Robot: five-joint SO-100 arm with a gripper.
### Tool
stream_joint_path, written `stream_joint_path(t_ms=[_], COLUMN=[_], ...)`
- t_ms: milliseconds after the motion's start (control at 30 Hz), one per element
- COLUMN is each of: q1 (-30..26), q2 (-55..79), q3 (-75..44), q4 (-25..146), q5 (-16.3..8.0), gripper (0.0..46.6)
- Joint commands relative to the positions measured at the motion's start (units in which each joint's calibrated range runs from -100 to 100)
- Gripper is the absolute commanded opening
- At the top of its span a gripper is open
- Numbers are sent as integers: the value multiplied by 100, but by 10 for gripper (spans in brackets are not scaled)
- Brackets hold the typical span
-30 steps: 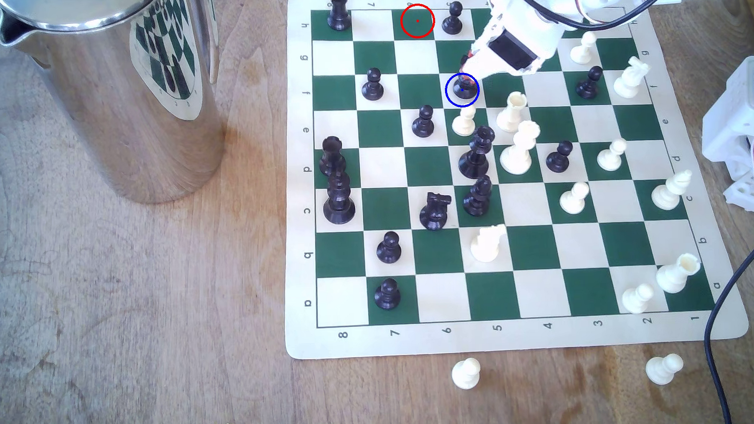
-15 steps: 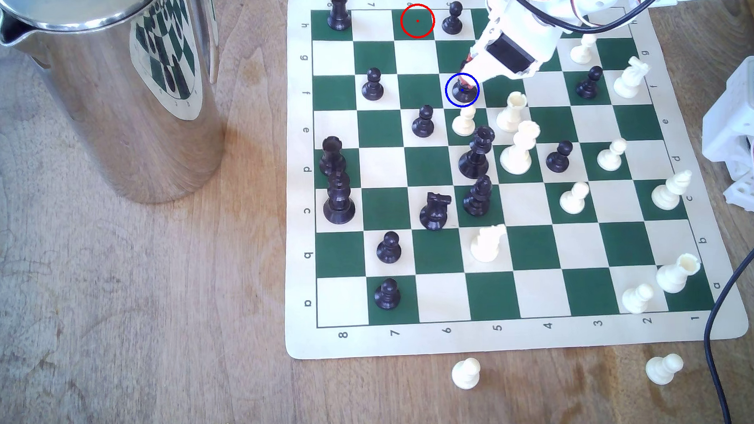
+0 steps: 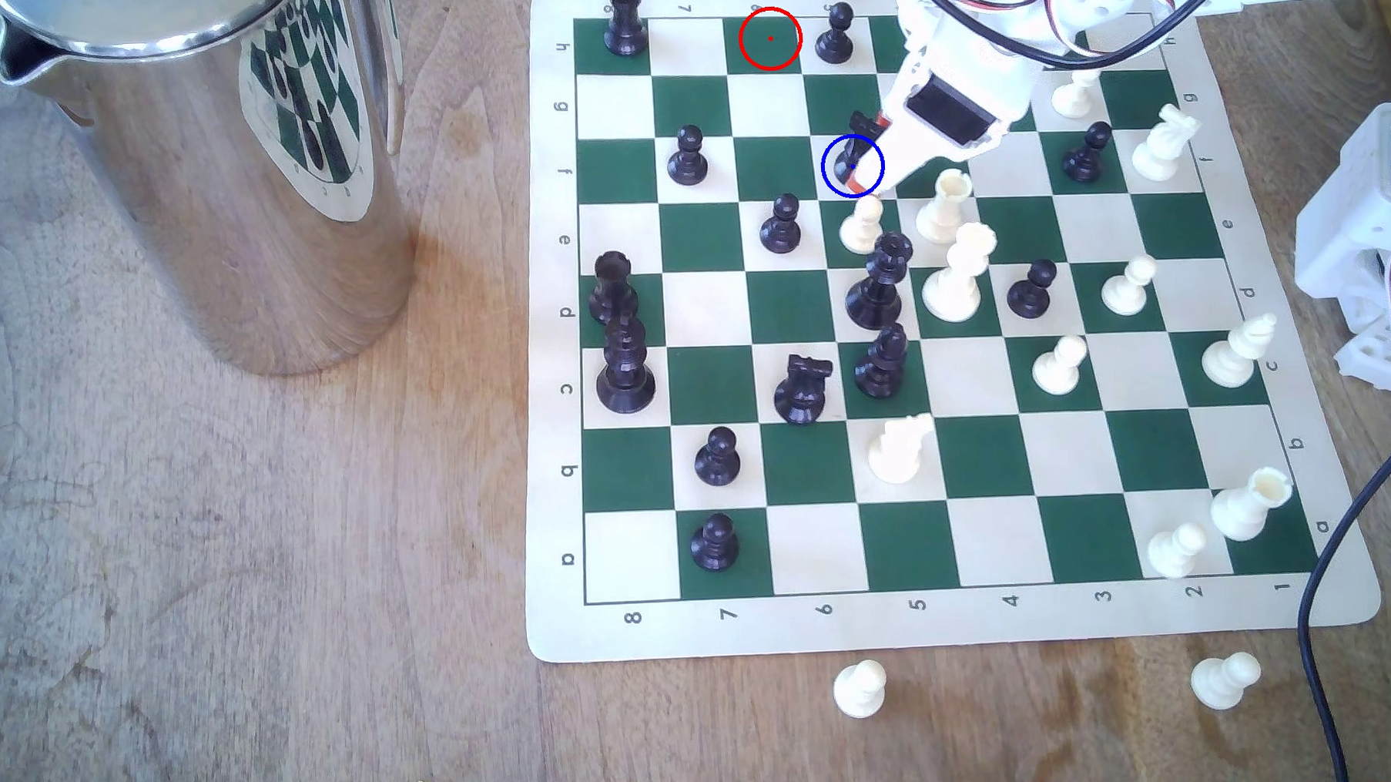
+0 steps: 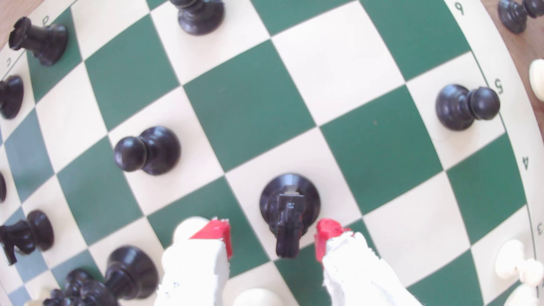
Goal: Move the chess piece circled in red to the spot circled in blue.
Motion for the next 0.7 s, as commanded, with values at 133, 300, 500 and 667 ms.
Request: stream_joint_path(t_ms=[133, 300, 500, 667], q1=[57, 81, 151, 112], q2=[-450, -586, -789, -1205], q3=[-266, -275, -447, -547], q4=[229, 327, 573, 1015], q5=[24, 29, 39, 49], gripper=[139, 131, 109, 108])
